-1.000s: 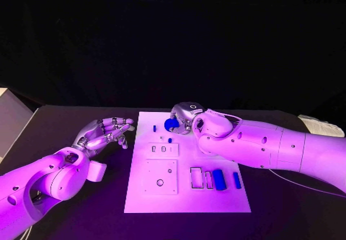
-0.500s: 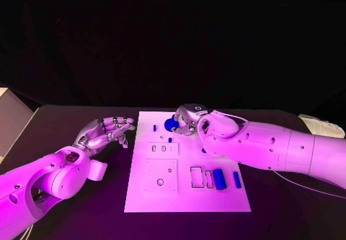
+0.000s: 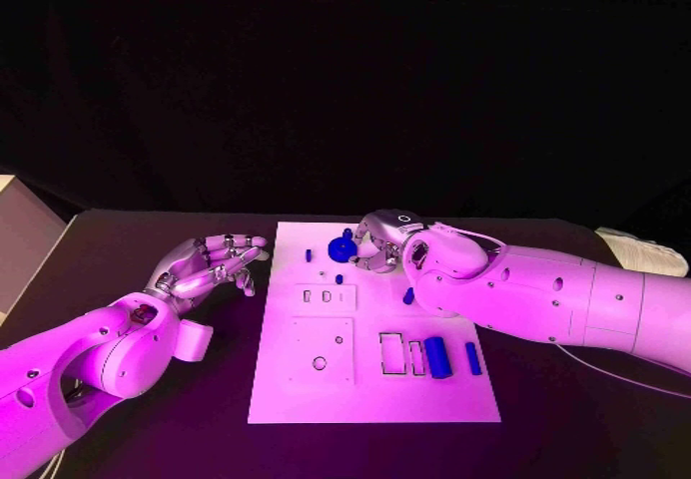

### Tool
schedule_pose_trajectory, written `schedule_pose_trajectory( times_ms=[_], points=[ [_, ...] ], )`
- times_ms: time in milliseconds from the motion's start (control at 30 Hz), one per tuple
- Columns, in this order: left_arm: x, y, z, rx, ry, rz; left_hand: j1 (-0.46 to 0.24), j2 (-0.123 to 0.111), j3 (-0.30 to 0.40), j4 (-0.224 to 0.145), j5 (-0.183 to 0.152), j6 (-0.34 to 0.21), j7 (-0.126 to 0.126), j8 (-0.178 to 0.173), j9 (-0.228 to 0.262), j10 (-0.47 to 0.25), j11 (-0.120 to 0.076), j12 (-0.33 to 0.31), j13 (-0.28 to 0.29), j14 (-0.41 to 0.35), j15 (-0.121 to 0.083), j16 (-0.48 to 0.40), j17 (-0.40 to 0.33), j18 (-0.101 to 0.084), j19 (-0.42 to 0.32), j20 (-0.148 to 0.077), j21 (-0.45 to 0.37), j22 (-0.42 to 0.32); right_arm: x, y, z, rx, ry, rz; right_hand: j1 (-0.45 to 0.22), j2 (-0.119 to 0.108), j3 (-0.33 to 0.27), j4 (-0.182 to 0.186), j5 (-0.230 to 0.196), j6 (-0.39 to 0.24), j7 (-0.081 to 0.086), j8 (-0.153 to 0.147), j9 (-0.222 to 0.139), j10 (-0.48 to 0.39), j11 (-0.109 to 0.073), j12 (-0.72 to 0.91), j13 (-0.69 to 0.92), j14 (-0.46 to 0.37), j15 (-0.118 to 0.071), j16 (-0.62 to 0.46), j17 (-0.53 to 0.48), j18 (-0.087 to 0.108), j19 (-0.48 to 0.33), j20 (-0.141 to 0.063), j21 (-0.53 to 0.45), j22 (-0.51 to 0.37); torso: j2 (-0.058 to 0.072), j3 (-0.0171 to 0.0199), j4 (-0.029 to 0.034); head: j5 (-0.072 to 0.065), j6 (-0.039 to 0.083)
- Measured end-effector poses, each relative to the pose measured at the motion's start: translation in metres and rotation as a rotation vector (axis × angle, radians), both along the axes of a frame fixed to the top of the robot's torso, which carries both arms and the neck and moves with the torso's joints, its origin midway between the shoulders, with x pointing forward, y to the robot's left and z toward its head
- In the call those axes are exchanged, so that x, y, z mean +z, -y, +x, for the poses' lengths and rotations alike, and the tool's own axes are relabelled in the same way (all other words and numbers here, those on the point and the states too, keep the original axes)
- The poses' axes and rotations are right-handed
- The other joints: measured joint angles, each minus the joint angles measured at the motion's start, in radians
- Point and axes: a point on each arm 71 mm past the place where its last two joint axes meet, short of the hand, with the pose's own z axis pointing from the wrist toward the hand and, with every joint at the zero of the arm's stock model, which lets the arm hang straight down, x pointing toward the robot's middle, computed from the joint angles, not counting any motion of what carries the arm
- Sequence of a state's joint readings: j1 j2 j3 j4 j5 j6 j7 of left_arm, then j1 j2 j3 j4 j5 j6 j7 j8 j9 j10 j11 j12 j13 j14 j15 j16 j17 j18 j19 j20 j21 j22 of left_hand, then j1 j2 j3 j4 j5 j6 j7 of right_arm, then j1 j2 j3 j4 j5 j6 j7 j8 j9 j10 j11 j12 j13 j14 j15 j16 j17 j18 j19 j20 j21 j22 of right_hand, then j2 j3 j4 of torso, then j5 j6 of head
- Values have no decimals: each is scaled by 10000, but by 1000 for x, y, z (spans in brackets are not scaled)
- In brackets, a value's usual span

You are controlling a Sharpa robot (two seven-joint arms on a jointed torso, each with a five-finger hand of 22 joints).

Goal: Assemble the parts on the task board

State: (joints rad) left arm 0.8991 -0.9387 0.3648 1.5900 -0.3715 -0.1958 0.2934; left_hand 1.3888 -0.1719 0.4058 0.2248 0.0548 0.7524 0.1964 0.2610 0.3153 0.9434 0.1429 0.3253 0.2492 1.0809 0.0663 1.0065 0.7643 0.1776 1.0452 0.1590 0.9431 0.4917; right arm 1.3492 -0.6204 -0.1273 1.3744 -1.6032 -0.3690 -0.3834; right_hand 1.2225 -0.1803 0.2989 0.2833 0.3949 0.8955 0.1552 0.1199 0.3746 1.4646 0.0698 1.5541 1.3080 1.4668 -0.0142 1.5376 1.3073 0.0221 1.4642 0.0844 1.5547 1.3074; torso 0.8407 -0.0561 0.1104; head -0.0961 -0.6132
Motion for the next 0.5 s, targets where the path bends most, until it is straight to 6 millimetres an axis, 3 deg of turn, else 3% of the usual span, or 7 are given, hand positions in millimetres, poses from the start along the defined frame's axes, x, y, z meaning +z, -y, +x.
schedule_pose_trajectory(
  times_ms=[267,367,500],
  points=[
    [-1,-1,0,16,-12,10,0,0,0,0,0,0,0,0,-1,1,0,0,-1,0,0,0,0,0,0,0,0,-1,4,22,-9,-72,255,427,-66,-66,41,3,-20,68,1,0,-1,0,0,0,-1,0,0,-41,0,0,0,0,0,-1,-20,-6,-11,-35,53],
    [-1,-2,0,37,-18,19,0,0,0,0,0,0,0,0,0,-38,31,6,3,-63,15,-33,-11,-1,-23,-10,0,5,9,37,-11,-103,398,844,117,-220,210,-131,-252,144,-31,37,0,0,0,0,-1,0,0,-96,0,0,0,0,-39,-1,-35,-5,-32,-40,85],
    [-2,-3,1,62,-8,23,0,0,28,-28,0,0,0,38,43,-179,37,82,17,-411,53,-322,-148,-1,-359,35,-72,-64,18,66,-10,-170,473,1550,840,-382,513,-434,-719,172,-30,39,-1,0,0,-64,-2,1,-111,-96,0,0,23,-67,-42,7,-81,5,-88,-8,126]
  ],
)
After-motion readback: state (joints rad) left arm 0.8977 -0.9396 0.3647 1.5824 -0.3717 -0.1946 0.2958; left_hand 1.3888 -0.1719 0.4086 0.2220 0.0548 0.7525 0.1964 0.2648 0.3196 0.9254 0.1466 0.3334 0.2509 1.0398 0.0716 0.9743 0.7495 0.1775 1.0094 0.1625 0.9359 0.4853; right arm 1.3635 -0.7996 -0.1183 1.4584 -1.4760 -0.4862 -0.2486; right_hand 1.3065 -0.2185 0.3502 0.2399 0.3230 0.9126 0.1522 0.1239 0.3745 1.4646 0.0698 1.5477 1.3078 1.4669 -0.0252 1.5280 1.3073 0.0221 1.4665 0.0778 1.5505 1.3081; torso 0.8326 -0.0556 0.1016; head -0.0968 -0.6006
